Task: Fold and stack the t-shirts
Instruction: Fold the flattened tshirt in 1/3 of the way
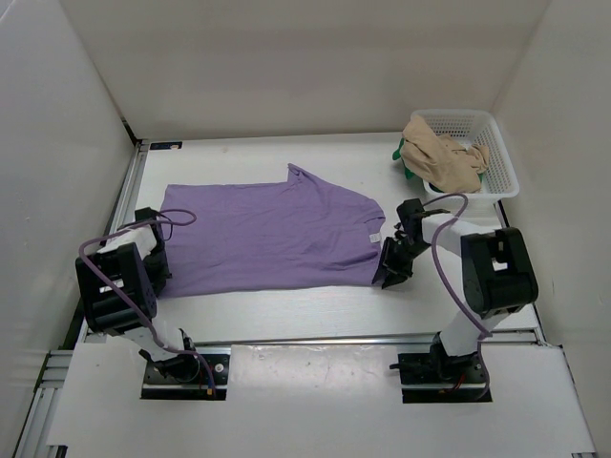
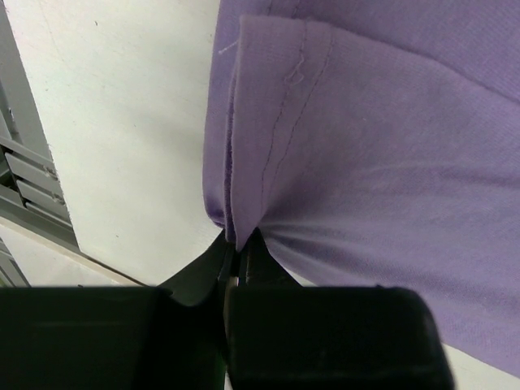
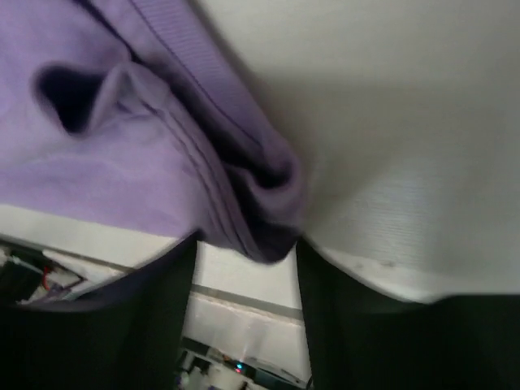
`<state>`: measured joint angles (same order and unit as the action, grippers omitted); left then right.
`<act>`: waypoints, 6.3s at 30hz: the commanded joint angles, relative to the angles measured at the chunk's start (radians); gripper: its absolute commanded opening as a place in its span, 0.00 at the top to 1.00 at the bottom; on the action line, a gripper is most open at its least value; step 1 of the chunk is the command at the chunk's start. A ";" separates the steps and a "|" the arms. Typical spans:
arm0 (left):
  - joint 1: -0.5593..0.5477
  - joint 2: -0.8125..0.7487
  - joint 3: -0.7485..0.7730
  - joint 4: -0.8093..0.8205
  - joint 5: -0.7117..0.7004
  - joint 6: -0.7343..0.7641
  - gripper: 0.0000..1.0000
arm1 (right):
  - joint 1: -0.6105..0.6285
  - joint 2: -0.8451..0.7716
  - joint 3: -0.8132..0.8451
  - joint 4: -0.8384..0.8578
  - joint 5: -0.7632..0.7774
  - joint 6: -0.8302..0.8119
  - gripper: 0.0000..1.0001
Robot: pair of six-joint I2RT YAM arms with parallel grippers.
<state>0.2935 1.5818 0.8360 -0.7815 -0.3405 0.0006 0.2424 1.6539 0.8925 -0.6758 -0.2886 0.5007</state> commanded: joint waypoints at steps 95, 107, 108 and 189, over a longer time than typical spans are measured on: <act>-0.786 0.247 0.643 -0.191 0.123 -0.001 0.28 | 0.693 -0.272 -0.084 0.206 0.364 -0.032 0.71; -1.142 0.446 0.932 -0.231 0.438 -0.001 0.28 | 0.349 -0.511 -0.139 0.056 0.425 0.266 0.54; -1.163 0.486 0.968 -0.231 0.439 -0.001 0.28 | 0.269 -0.458 -0.110 0.038 0.383 0.266 0.54; -1.096 0.495 0.896 -0.214 0.621 -0.001 0.77 | 0.072 -0.089 0.085 0.065 0.258 -0.010 1.00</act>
<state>-0.8005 2.0735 1.6749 -1.0039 0.2234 -0.0055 0.3145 1.5517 0.9733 -0.5785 -0.0441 0.5117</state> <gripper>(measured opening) 0.204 0.004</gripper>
